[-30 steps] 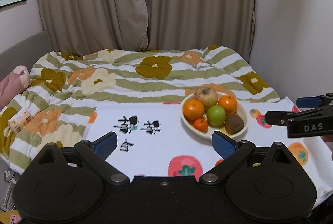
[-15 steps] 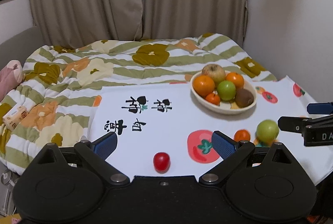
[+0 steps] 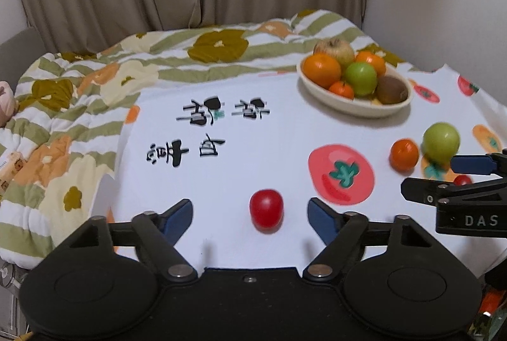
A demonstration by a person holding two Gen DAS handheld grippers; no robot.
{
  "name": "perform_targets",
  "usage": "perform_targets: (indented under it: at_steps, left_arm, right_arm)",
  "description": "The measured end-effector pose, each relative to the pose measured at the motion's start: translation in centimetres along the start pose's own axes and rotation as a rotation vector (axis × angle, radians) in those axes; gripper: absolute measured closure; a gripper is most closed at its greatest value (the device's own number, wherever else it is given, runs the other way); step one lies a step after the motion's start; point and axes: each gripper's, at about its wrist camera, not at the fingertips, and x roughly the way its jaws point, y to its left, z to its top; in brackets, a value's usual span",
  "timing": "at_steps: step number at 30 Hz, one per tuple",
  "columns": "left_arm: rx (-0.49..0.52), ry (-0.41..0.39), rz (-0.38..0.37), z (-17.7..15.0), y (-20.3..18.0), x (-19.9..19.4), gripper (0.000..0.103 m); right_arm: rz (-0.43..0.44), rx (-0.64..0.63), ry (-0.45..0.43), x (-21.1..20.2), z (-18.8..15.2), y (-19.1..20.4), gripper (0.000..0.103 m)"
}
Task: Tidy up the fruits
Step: 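Grasp the red cherry tomato with the left tool while the right tool grasps the small mandarin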
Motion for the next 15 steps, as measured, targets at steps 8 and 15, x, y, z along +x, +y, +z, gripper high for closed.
perform_targets:
  at_steps: [8,15]
  left_arm:
    - [0.020,0.051,-0.026,-0.4,-0.1,3.1,0.043]
    - [0.016,0.073,-0.050,0.0,-0.4,4.7,0.067]
  right_arm:
    - [-0.048,0.030,0.012,3.2,-0.3,0.2,0.017]
    - [-0.079,0.047,0.008,4.6,0.5,-0.3,0.023]
